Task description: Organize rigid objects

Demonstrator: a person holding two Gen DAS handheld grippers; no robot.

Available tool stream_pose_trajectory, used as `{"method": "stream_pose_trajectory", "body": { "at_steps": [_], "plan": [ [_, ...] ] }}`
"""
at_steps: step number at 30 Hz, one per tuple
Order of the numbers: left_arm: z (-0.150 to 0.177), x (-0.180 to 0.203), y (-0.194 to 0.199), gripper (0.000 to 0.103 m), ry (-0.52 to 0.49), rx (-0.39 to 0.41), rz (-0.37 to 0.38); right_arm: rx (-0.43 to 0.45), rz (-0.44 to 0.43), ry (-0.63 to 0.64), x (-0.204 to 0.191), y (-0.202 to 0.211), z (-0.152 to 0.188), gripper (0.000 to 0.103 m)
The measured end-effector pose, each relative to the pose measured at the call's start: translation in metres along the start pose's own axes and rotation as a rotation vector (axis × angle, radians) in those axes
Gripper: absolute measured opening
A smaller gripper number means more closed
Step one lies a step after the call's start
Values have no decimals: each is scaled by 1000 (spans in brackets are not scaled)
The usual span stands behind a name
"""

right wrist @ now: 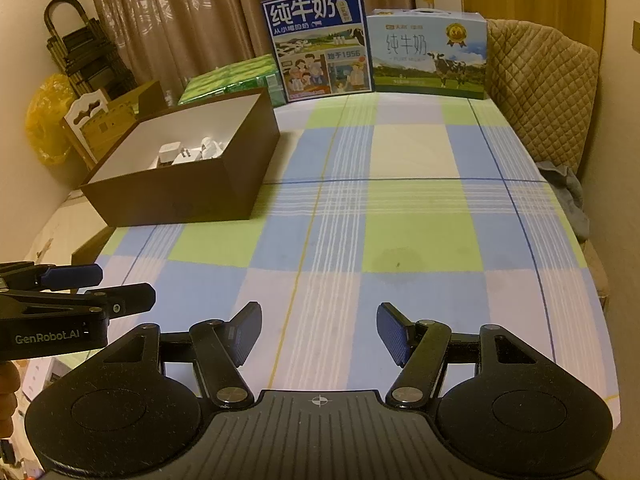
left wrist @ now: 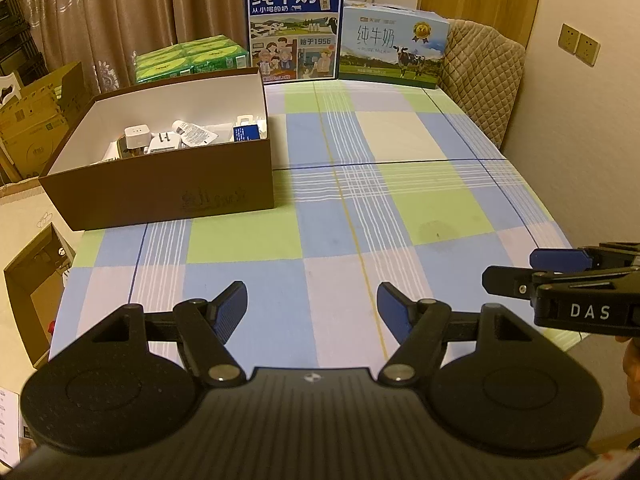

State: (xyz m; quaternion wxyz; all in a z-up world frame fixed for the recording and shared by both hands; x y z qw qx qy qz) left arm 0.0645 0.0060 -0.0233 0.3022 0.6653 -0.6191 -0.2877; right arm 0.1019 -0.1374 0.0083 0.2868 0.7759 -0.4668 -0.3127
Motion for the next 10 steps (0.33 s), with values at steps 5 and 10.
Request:
{"method": "stream_pose_trajectory", "body": {
  "at_steps": [5, 10],
  "plan": [
    [1, 1, 2, 69, -1, 4, 3, 2, -1, 0, -2, 3, 3, 61],
    [2, 2, 6, 69, -1, 1, 0, 2, -4, -1, -3, 6, 4, 61]
  ]
}}
Point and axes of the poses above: each gripper's, at about its wrist camera, not at the fingertips, and y roughly against the way its jaws point, x to its right, z to its underside, the point moved 2 cm from there along -y, roughly the way its jaws point, and after that the axes turned 2 degrees about -z, right-handed, at the moved point
